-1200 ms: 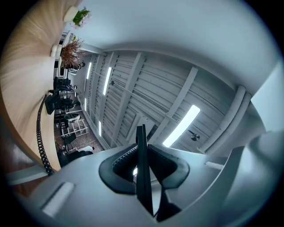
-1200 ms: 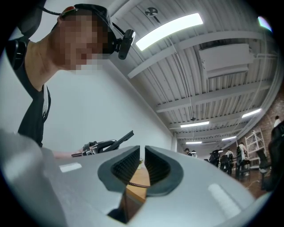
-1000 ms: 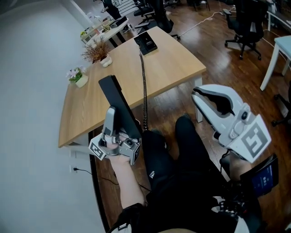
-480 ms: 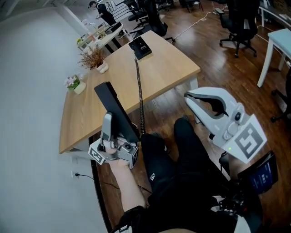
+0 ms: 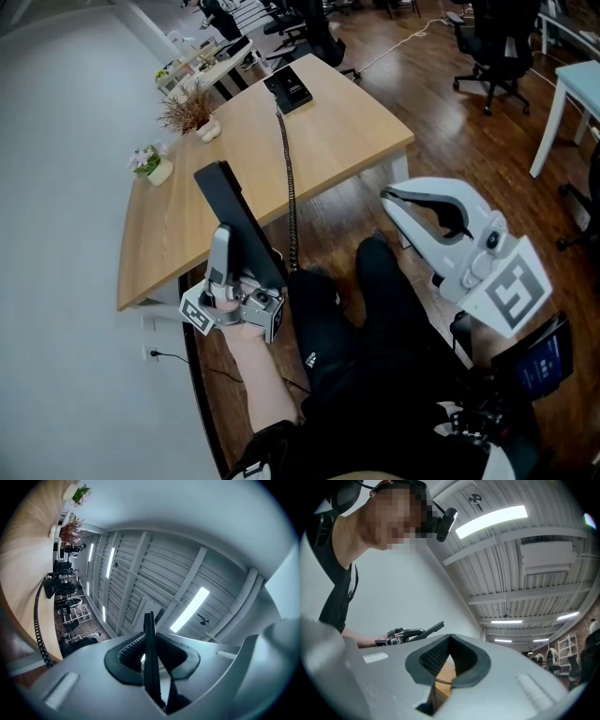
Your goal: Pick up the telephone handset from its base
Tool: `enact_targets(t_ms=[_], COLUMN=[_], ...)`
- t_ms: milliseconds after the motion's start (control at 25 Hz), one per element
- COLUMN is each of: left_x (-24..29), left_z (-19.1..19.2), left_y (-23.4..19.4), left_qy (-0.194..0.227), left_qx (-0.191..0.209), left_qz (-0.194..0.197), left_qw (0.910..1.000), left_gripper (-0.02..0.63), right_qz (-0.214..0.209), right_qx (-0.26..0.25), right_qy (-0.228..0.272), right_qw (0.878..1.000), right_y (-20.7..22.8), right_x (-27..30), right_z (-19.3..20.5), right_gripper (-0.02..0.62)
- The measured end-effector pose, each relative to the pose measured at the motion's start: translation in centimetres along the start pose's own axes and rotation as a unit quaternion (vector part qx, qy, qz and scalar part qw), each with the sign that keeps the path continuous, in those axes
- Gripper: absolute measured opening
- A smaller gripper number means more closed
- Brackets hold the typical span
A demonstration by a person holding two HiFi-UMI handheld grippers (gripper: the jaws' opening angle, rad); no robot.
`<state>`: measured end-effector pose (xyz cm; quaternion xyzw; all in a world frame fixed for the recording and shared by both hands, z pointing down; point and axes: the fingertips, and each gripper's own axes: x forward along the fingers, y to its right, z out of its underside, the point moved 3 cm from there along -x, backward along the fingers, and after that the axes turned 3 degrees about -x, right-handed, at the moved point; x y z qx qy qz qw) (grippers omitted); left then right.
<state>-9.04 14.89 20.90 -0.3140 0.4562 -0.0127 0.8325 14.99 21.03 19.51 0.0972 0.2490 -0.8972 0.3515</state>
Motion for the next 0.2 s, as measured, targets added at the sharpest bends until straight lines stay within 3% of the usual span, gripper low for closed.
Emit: enact_targets(t_ms=[200], left_x=[-0.16], left_z=[-0.56], left_y=[-0.85], left_qy=[0.004], left_qx=[0.001], left_qz=[-0.004], left_qw=[1.0], left_gripper=[0.077], right_qz=[-0.001], right_qx=[-0.002], right_qy=[0.004], right_qw=[1.0], right_y=[0.35], right_x=[0.51], right_z=[0.51], right_gripper=[0.003])
